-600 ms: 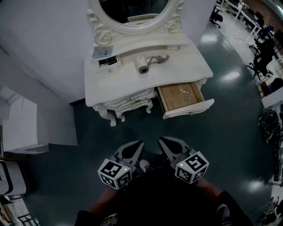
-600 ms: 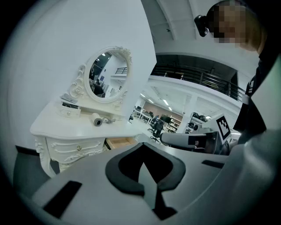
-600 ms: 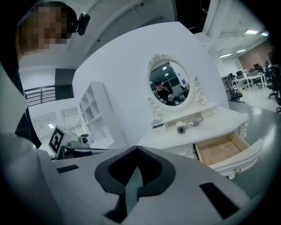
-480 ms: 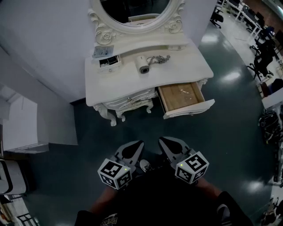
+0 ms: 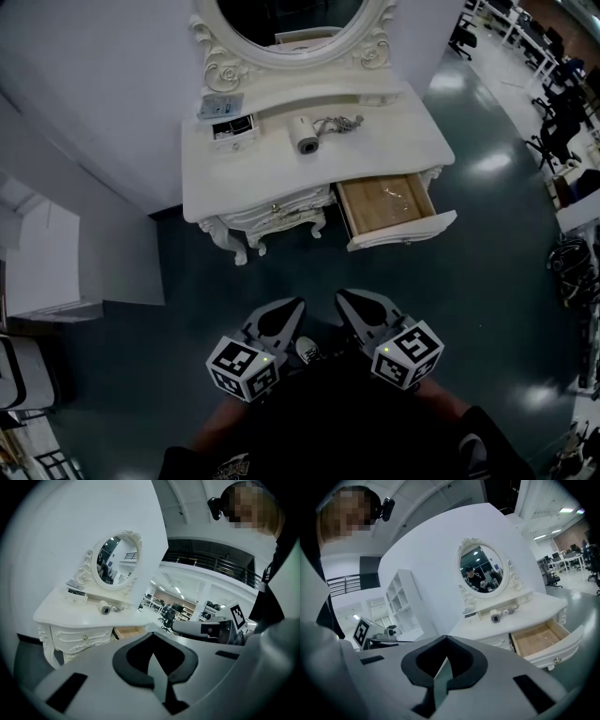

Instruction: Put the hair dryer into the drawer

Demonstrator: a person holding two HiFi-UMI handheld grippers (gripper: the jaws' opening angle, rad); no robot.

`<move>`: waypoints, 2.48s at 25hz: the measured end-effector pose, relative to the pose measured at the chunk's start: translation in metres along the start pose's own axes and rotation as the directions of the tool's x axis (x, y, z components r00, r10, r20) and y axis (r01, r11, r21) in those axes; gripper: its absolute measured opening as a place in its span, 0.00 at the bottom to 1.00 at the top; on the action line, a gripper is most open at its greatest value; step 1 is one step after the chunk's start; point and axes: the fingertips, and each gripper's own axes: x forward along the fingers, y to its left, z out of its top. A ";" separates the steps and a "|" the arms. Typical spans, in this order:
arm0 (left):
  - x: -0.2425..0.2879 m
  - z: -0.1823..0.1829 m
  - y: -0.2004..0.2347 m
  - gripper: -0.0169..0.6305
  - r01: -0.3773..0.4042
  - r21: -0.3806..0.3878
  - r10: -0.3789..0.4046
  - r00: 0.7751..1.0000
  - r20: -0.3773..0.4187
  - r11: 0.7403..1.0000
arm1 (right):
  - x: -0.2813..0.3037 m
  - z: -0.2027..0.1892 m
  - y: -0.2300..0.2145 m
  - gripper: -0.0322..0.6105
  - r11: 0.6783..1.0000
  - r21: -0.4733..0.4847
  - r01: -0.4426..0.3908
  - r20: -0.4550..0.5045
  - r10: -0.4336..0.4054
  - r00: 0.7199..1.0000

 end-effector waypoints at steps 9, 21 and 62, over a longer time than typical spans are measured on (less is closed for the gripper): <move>0.006 -0.002 -0.008 0.03 0.017 0.010 -0.017 1.000 -0.009 1.000 | -0.010 0.008 -0.006 0.10 0.999 -0.032 0.019 0.032 -0.018 0.999; 0.047 0.020 -0.007 0.03 -0.050 0.006 0.050 0.999 0.020 0.999 | -0.010 0.040 -0.048 0.10 0.996 -0.079 -0.028 0.027 0.030 0.999; 0.235 0.073 -0.025 0.03 -0.298 0.017 0.296 0.953 0.062 0.955 | -0.008 0.133 -0.242 0.10 0.954 -0.169 -0.248 -0.025 0.247 0.969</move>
